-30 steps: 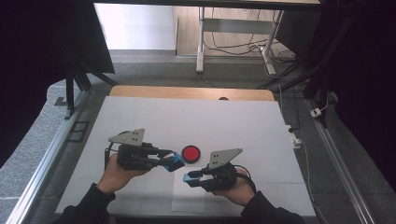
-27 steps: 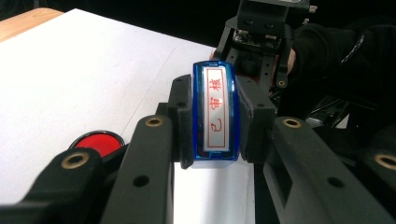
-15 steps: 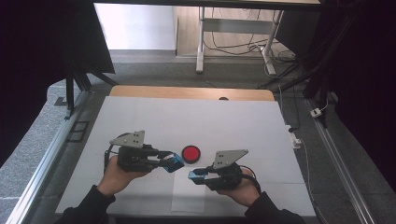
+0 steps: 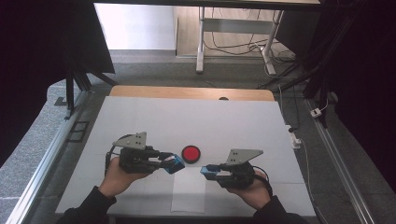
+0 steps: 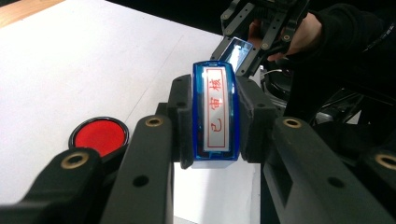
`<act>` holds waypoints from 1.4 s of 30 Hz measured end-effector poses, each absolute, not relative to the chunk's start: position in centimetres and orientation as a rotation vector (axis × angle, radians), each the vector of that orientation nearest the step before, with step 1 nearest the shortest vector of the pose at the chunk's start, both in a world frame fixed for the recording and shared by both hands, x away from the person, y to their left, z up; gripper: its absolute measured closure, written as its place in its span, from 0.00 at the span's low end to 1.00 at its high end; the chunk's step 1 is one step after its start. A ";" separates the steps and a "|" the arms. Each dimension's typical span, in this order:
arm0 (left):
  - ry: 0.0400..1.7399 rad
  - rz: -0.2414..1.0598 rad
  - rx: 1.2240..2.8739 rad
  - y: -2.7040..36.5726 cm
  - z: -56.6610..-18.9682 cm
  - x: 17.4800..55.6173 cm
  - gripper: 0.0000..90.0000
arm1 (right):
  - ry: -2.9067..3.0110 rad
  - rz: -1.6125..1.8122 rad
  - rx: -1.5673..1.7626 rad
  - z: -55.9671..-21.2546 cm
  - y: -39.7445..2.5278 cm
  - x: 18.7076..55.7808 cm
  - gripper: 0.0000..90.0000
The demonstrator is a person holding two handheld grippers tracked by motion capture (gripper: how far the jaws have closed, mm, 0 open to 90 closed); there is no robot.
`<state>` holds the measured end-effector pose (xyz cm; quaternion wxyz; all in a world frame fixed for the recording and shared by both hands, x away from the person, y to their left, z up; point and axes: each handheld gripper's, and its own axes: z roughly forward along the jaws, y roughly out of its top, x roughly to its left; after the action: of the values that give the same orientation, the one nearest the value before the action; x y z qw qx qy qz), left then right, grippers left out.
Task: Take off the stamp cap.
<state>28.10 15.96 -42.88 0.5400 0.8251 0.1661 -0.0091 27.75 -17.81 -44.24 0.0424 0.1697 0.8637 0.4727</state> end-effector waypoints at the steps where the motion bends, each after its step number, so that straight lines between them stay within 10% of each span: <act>1: 0.397 -0.021 1.963 15.9 -42.9 28.1 0.78 | 2.639 1.440 0.533 -44.2 -18.0 27.7 0.77; 42: 0.474 0.045 1.990 15.8 -43.5 28.4 0.78 | 2.349 1.325 0.955 -44.3 -28.7 24.6 0.77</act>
<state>28.45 15.78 -43.48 0.5205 0.8304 0.1979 0.0189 24.59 -28.72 -44.28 0.1399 0.3305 0.8130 0.4584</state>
